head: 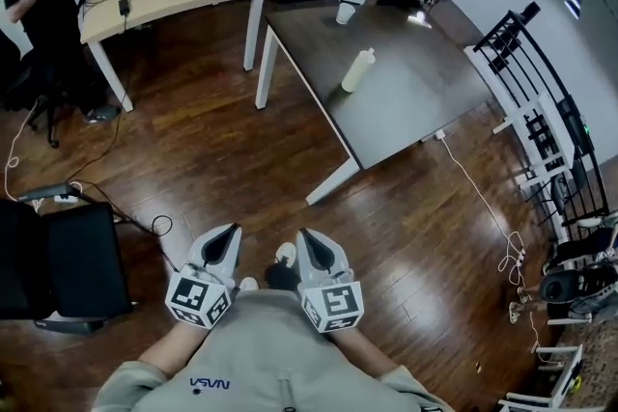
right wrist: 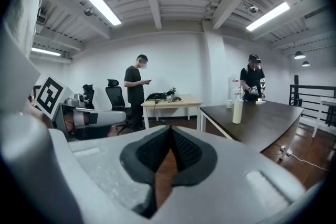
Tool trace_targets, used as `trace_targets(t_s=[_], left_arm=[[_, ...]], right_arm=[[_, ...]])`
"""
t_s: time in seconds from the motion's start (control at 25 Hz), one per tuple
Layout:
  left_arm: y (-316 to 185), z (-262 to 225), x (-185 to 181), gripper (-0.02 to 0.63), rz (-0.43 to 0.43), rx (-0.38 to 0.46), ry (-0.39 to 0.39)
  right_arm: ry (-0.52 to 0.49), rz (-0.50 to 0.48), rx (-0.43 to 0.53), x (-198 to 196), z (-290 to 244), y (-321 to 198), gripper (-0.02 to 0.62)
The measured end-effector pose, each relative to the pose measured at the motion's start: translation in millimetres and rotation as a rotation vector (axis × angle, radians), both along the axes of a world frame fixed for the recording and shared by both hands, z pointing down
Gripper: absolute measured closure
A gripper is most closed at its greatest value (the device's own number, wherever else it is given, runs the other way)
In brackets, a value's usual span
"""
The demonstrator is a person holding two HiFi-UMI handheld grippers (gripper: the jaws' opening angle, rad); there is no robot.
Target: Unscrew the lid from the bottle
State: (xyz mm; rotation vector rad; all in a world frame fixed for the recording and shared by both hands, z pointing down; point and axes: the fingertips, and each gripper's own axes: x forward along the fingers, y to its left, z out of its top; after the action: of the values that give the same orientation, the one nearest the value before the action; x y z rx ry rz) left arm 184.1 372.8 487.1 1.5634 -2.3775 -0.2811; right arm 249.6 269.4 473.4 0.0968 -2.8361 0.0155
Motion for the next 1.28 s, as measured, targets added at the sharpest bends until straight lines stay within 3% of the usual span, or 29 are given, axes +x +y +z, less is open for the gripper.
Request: trace_targets(t_s=[0.16, 0.32, 0.64, 0.96, 1.28], left_arm=[[22.3, 13.3, -22.9, 0.603, -0.099, -0.011, 0.004], [29.7, 23.5, -71.5, 0.603, -0.172, -0.03, -0.012], [-5.2, 19.0, -131.3, 0.604, -0.25, -0.082, -0.025], [-73.5, 6.4, -192.0, 0.603, -0.236, -0.141, -0.066], [-151.9, -7.5, -218.0, 0.604, -0.051, -0.16, -0.139]], right_arm=[[-0.002, -0.094, -0.002, -35.1, 12.6, 13.4, 0.598], [-0.014, -0.158, -0.021, -91.4, 25.3, 15.7, 0.598], [-0.011, -0.237, -0.064, -168.2, 26.8, -23.2, 0.598], [-0.036, -0.268, -0.107, -240.6, 21.6, -81.8, 0.598], [-0.09, -0.12, -0.112, -253.0, 14.5, -145.8, 0.598]])
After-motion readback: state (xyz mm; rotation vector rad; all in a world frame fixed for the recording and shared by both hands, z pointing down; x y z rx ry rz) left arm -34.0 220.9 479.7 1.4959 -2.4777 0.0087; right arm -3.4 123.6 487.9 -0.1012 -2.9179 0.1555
